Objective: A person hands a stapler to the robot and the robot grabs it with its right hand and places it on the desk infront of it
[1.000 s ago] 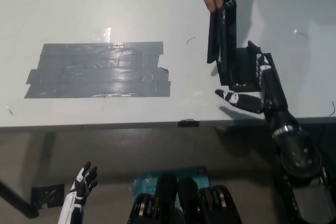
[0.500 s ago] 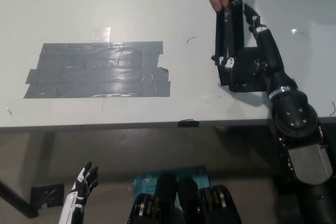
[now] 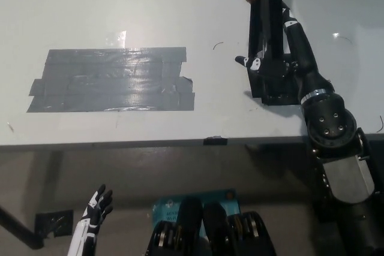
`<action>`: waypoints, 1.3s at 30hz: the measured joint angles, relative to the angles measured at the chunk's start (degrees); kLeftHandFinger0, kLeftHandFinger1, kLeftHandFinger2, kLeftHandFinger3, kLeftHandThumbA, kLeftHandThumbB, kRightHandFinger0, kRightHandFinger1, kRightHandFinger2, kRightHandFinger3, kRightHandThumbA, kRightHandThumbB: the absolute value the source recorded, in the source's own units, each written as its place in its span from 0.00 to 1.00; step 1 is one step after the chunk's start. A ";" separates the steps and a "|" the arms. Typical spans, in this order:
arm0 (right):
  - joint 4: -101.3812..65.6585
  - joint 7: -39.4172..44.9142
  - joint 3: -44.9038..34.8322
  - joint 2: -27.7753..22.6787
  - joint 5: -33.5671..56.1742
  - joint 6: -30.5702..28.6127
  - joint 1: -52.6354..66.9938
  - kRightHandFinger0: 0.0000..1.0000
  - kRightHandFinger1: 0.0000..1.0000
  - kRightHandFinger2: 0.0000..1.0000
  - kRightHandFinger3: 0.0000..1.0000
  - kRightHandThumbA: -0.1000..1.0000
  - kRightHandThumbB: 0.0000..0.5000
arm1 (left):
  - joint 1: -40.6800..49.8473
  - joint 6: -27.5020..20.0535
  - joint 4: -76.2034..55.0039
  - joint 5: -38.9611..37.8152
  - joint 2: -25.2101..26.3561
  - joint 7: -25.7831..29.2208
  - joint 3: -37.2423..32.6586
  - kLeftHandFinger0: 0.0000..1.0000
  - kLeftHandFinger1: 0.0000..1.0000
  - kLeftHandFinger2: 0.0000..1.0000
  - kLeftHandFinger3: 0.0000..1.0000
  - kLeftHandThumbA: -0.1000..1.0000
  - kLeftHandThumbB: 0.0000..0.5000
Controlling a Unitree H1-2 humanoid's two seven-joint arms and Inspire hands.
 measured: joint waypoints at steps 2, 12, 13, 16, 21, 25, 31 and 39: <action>0.26 0.00 -0.01 0.00 -0.13 0.18 -0.05 1.00 1.00 1.00 1.00 1.00 0.73 | -0.06 0.00 0.00 0.04 0.00 0.00 0.01 1.00 1.00 1.00 1.00 1.00 1.00; 4.08 0.21 -0.60 0.14 0.80 1.12 -2.86 1.00 1.00 1.00 1.00 1.00 0.73 | -0.94 0.00 0.00 -0.01 0.00 0.01 0.09 1.00 1.00 1.00 1.00 1.00 1.00; 4.39 0.29 -0.66 0.15 0.94 1.14 -3.18 1.00 1.00 1.00 1.00 1.00 0.73 | -1.02 0.00 0.01 0.01 0.00 0.01 0.10 1.00 1.00 1.00 1.00 1.00 1.00; 4.91 0.47 -0.73 0.15 1.07 1.29 -4.00 1.00 1.00 1.00 1.00 1.00 0.75 | -1.17 0.01 0.01 0.01 0.00 0.01 0.10 1.00 1.00 1.00 1.00 1.00 1.00; 5.71 0.83 -0.95 0.18 1.47 1.84 -5.33 1.00 1.00 1.00 1.00 0.93 0.61 | -1.65 0.02 0.01 -0.06 0.00 0.01 0.16 0.97 1.00 1.00 1.00 1.00 0.99; 6.73 0.33 -1.49 0.34 1.71 2.09 -6.29 0.14 0.25 0.38 0.44 0.05 0.37 | -1.77 0.02 0.04 -0.02 0.00 0.02 0.18 0.98 1.00 1.00 1.00 1.00 1.00; 9.83 -1.46 -1.43 0.53 0.70 2.43 -7.94 0.00 0.41 0.88 0.86 0.00 0.33 | -1.80 0.05 0.06 0.07 0.00 0.03 0.20 0.98 1.00 1.00 1.00 1.00 1.00; 10.20 -1.78 -1.06 0.55 0.28 3.89 -7.94 0.03 0.55 0.92 0.97 0.00 0.28 | -2.02 0.05 0.09 -0.01 0.03 0.00 0.21 0.96 1.00 1.00 1.00 1.00 1.00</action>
